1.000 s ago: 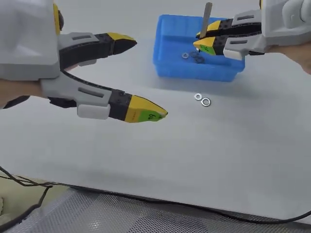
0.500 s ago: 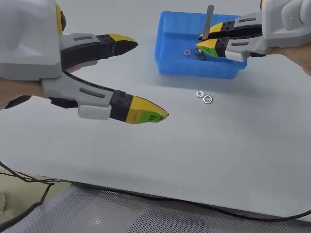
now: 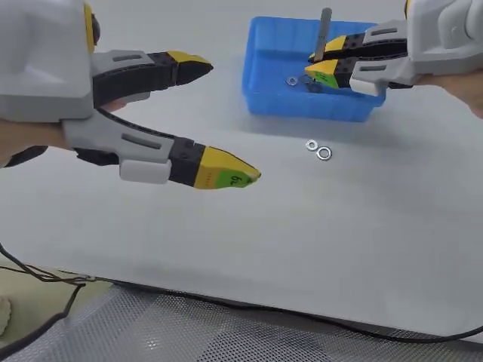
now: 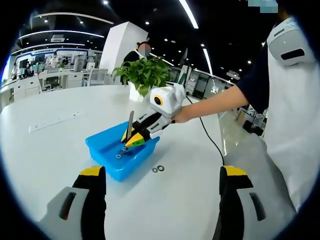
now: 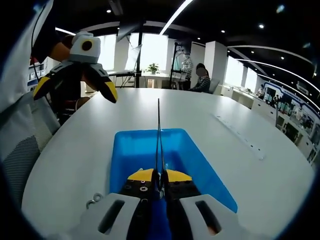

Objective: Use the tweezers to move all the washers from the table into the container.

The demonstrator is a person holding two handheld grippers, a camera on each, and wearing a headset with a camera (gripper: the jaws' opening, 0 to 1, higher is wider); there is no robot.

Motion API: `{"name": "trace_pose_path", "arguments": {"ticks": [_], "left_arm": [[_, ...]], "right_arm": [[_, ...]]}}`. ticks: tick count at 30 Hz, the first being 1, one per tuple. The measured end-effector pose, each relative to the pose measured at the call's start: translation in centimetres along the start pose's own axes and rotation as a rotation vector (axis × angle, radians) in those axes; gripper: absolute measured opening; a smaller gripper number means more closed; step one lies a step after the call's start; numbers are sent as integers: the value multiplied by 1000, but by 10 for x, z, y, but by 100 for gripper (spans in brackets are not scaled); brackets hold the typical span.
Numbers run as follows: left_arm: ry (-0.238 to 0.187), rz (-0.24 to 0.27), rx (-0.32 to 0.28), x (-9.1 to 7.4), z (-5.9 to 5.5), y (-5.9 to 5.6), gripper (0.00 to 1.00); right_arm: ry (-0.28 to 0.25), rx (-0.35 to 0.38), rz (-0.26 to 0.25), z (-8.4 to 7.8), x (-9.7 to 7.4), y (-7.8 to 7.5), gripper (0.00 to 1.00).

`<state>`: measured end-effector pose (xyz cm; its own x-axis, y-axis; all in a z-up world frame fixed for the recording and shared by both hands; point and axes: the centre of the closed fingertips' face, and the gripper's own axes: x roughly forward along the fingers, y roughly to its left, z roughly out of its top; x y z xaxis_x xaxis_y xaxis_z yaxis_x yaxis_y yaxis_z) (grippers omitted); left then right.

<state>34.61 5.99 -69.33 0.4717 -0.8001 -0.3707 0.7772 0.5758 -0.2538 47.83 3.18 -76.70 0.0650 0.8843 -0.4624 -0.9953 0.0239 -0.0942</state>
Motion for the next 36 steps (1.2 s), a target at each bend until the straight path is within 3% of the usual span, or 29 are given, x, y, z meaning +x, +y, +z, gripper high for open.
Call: {"name": "trace_pose_path", "arguments": {"ticks": [6,16,20,24,27,33,36], "left_arm": [[-10,4,9,4,8,3,100],[-37,1,20,23,29,25,99],[-77,8,31,33,45,31,99],[-101,0,49,40,57,31,92],[-88,-10,46,47,60,41,87],[-84,-40,91,51,63,43,63],[-92,-53,85,54,67,43,57]], "right_arm": [[-10,-16,-1,6,-2,3,7],[-23,-52,18,26,-6,17,7],[-29,-55,32,30,-6,20,7],[-32,-68,40,32,-6,22,7],[-33,-75,45,33,-5,22,7],[-33,-82,58,36,-6,25,7],[-35,-85,63,38,-7,27,7]]}}
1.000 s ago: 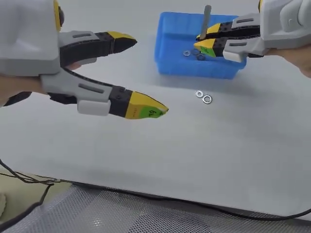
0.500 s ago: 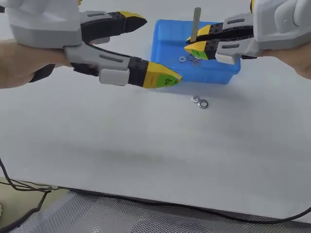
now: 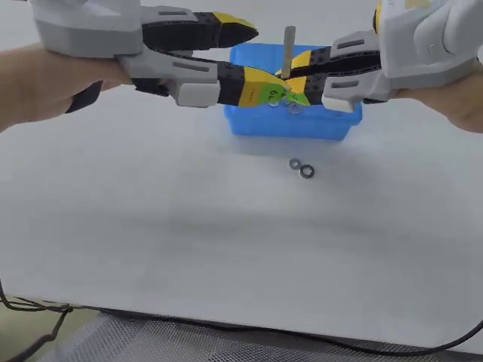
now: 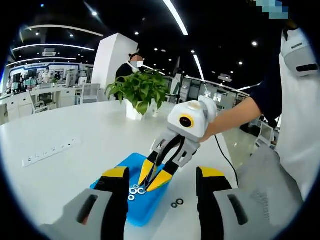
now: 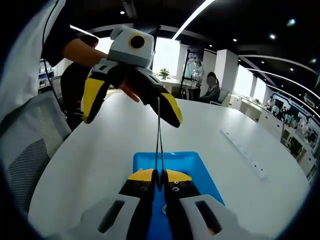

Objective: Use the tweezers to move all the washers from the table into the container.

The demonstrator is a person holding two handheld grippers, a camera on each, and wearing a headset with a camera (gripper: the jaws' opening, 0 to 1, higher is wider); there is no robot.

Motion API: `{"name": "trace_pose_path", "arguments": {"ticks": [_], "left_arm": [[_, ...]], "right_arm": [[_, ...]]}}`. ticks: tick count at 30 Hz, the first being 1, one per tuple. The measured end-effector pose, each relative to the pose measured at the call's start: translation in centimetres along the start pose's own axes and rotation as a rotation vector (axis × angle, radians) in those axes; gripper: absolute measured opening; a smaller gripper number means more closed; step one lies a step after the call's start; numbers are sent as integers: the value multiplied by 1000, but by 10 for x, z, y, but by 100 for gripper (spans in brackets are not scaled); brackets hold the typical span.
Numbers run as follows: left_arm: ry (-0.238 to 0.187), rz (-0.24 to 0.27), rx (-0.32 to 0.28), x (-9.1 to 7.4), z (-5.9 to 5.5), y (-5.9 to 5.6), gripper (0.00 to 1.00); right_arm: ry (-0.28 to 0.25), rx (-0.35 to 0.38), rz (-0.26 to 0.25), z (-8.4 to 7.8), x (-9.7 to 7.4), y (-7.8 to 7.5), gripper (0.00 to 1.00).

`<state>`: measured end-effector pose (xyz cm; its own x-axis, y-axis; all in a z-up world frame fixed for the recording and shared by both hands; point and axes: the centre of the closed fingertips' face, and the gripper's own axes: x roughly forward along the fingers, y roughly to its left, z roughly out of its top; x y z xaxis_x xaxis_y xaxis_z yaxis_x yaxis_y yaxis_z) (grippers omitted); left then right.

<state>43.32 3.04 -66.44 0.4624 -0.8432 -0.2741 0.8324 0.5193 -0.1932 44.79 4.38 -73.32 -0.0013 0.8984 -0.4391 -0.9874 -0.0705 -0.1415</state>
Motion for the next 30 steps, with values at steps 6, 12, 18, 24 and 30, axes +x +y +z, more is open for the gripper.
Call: {"name": "trace_pose_path", "arguments": {"ticks": [6,12,18,24,30], "left_arm": [[24,-18,24,7,0,0,40],[21,-25,96,10,6,-2,20],[22,-62,101,11,9,-7,14],[16,-76,143,10,10,-9,8],[-7,-72,184,9,15,-10,6]], "right_arm": [[-8,-5,5,5,1,8,8],[-8,-16,22,8,2,10,8],[-11,-20,22,9,3,10,8],[-13,-31,35,12,2,13,8],[-7,-62,33,15,2,13,8]]}}
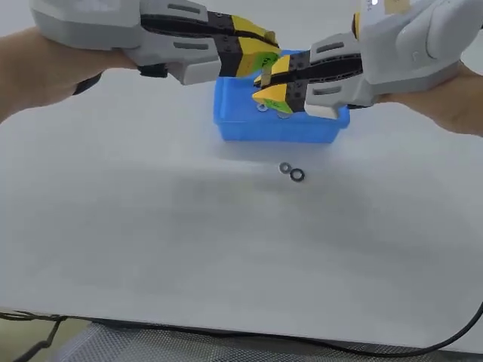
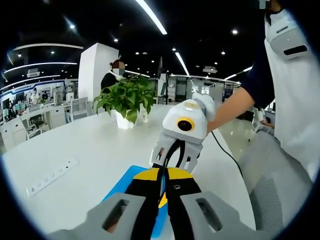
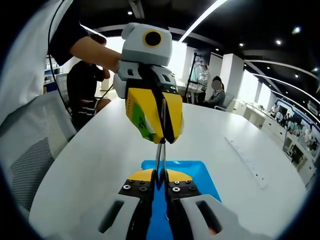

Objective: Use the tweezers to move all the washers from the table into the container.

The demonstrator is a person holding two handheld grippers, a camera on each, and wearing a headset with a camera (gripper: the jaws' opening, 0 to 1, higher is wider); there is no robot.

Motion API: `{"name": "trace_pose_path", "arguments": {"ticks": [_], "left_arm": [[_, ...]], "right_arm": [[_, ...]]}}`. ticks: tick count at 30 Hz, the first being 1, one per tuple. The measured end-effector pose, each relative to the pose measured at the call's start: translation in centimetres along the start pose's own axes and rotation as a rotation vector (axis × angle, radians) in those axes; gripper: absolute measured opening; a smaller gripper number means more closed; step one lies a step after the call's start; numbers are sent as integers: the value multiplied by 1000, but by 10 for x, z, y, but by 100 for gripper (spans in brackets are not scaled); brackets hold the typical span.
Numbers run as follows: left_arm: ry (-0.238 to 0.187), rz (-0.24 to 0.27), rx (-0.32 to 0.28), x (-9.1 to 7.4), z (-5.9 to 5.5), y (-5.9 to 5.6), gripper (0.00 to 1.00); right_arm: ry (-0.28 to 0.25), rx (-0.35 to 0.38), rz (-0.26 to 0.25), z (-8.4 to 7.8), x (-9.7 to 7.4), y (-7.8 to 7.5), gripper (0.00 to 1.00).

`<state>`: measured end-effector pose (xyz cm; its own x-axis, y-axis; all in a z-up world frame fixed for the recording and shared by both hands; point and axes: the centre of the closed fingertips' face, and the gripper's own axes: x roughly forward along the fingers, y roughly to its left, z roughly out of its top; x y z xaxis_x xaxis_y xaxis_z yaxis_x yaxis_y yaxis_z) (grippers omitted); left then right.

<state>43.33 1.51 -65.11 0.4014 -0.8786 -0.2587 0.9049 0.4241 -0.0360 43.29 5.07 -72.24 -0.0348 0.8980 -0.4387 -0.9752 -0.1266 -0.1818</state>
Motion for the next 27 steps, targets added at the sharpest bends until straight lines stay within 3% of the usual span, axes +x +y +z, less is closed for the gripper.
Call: {"name": "trace_pose_path", "arguments": {"ticks": [8,18,27], "left_arm": [[-21,22,36,-3,5,7,5],[-38,17,70,-1,14,4,5],[-44,9,90,-6,21,2,5]], "right_arm": [[-9,-14,-28,5,1,-4,10],[2,-14,-33,10,5,-2,19],[13,72,-39,6,-6,-2,30]]}}
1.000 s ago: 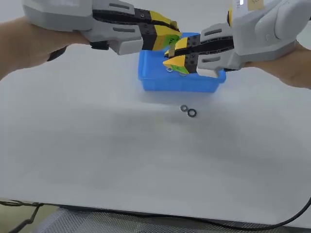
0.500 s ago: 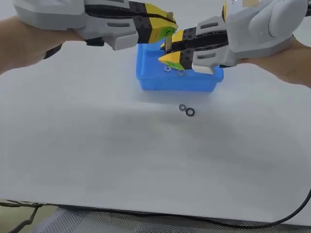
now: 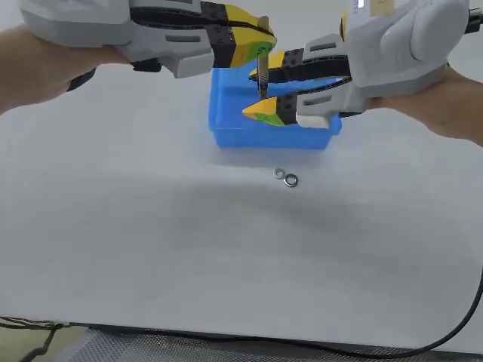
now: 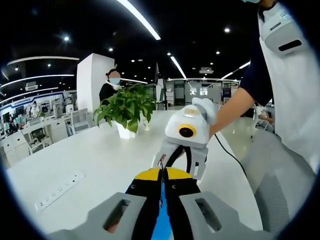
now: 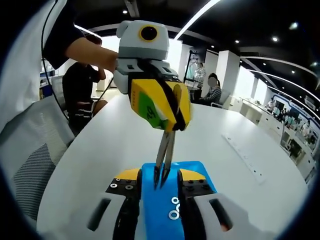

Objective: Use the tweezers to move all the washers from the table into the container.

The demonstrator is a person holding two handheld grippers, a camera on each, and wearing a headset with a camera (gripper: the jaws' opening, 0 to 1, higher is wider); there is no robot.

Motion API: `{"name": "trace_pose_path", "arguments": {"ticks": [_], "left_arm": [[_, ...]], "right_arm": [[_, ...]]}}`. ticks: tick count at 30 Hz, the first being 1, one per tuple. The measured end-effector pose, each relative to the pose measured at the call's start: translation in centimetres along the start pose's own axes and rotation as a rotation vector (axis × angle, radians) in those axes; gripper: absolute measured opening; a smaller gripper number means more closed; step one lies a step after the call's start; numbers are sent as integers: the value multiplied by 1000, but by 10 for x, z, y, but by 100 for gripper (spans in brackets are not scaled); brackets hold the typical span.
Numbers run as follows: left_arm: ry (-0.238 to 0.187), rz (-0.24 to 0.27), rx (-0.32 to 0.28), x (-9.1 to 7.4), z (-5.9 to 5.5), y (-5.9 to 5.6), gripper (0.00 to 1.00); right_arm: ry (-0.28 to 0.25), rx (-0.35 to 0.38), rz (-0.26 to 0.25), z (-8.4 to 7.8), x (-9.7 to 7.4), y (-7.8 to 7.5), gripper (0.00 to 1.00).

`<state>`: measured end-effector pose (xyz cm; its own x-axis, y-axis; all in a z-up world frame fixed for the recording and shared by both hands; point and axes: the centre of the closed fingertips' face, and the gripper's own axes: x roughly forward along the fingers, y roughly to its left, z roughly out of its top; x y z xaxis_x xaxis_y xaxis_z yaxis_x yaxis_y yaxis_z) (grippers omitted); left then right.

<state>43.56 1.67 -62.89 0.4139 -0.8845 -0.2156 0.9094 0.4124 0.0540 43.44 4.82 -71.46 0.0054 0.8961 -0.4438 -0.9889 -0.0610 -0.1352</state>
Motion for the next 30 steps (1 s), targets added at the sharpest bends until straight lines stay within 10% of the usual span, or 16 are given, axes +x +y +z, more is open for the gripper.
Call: {"name": "trace_pose_path", "arguments": {"ticks": [30], "left_arm": [[27,-65,63,4,6,-43,5]], "right_arm": [[-52,162,-35,-13,-48,42,82]]}}
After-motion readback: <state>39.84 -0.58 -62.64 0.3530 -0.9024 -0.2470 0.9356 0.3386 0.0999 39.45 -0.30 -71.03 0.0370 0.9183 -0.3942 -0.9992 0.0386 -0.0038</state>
